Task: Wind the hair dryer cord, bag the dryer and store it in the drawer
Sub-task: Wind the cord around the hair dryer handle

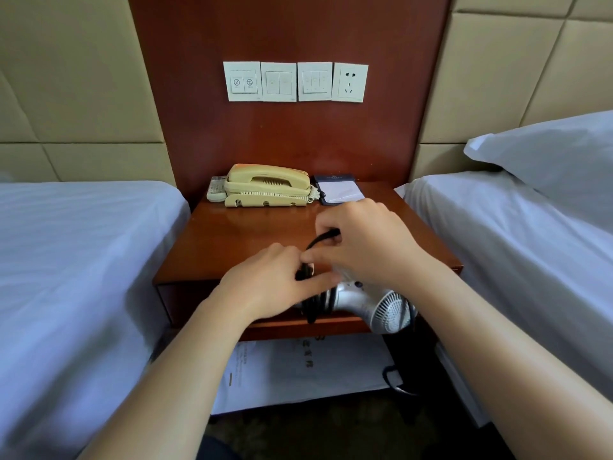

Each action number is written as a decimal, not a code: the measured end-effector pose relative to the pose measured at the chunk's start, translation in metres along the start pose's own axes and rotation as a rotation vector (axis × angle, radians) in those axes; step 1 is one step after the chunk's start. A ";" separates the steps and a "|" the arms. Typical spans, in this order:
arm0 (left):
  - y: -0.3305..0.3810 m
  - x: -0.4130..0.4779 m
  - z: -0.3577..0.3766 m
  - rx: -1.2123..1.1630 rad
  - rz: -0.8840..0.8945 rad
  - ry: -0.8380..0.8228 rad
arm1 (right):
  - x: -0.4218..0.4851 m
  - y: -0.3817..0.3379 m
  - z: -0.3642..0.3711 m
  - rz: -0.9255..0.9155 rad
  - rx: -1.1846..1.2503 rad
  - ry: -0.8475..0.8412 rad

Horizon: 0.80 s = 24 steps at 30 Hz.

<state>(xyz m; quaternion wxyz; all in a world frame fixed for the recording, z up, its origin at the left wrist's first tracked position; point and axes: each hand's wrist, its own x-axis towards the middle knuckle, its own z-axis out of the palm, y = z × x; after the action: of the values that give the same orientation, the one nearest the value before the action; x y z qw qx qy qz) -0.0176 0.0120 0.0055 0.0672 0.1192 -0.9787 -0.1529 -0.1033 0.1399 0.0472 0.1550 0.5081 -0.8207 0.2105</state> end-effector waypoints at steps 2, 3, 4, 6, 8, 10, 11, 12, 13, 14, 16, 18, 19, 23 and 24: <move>0.002 0.001 0.003 0.027 -0.030 0.013 | 0.001 0.004 0.002 0.011 0.005 0.001; 0.003 0.000 0.003 -0.005 -0.027 0.024 | 0.002 0.007 0.003 0.020 0.027 -0.007; 0.003 -0.001 0.002 -0.047 -0.022 0.031 | 0.003 0.011 0.003 0.031 0.066 -0.018; 0.002 -0.001 0.001 -0.166 0.033 0.052 | 0.007 0.024 0.004 0.057 0.167 -0.030; 0.001 -0.002 -0.003 -0.287 0.091 0.064 | 0.010 0.039 0.003 0.074 0.267 -0.043; 0.000 -0.003 -0.005 -0.379 0.103 0.065 | 0.012 0.054 0.003 0.081 0.361 -0.072; -0.001 -0.003 -0.006 -0.406 0.099 0.068 | 0.013 0.061 0.003 0.088 0.392 -0.089; -0.002 -0.003 -0.005 -0.421 0.094 0.075 | 0.013 0.068 0.003 0.100 0.416 -0.109; -0.003 -0.003 -0.005 -0.427 0.089 0.083 | 0.012 0.074 0.004 0.116 0.437 -0.125; -0.004 -0.004 -0.005 -0.430 0.082 0.092 | 0.011 0.080 0.005 0.139 0.458 -0.137; -0.006 -0.004 -0.005 -0.445 0.082 0.119 | 0.007 0.093 0.006 0.212 0.528 -0.145; -0.008 -0.005 -0.007 -0.489 0.076 0.152 | 0.003 0.105 0.010 0.283 0.596 -0.148; -0.009 -0.006 -0.007 -0.512 0.070 0.177 | 0.001 0.111 0.012 0.315 0.623 -0.154; -0.014 -0.006 -0.009 -0.616 0.073 0.283 | -0.006 0.118 0.018 0.362 0.779 -0.186; -0.015 -0.005 -0.009 -0.650 0.072 0.300 | -0.007 0.119 0.021 0.367 0.811 -0.184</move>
<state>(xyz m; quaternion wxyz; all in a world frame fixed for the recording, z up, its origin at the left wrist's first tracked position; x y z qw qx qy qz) -0.0082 -0.0028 0.0092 0.2500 0.0781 -0.8618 -0.4344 -0.2077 0.1821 0.0036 -0.1700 0.3905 -0.7588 0.4928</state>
